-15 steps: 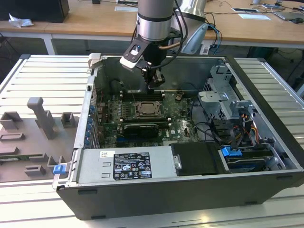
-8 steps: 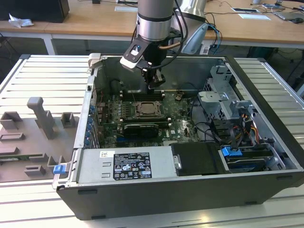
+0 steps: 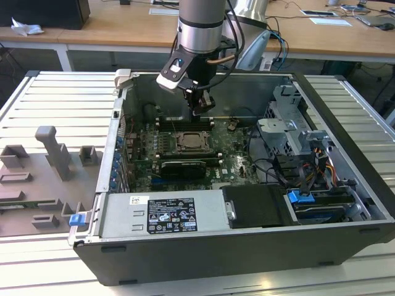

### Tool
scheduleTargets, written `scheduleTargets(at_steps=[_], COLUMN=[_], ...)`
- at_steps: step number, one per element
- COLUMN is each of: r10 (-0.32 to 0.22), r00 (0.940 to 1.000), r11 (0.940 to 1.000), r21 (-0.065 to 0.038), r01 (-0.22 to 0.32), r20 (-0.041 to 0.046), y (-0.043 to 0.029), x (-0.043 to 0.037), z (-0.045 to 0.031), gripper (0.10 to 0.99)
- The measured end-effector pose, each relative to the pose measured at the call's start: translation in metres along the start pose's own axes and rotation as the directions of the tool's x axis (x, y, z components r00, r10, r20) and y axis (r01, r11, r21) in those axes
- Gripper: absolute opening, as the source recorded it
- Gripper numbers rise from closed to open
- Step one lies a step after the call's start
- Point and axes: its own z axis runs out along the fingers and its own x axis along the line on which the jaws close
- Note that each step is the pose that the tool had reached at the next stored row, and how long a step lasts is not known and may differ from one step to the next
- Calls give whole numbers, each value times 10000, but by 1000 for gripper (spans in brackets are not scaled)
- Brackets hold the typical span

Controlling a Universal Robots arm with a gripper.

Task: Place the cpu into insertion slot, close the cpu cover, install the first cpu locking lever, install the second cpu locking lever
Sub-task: 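Install the first cpu locking lever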

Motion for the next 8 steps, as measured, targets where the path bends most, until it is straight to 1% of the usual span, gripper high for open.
scheduleTargets(at_steps=[8], r10=[-98], r00=[10000], r11=[10000], r21=[1], r01=[98], r20=[-1], y=[0], x=[0], z=[0], gripper=[106])
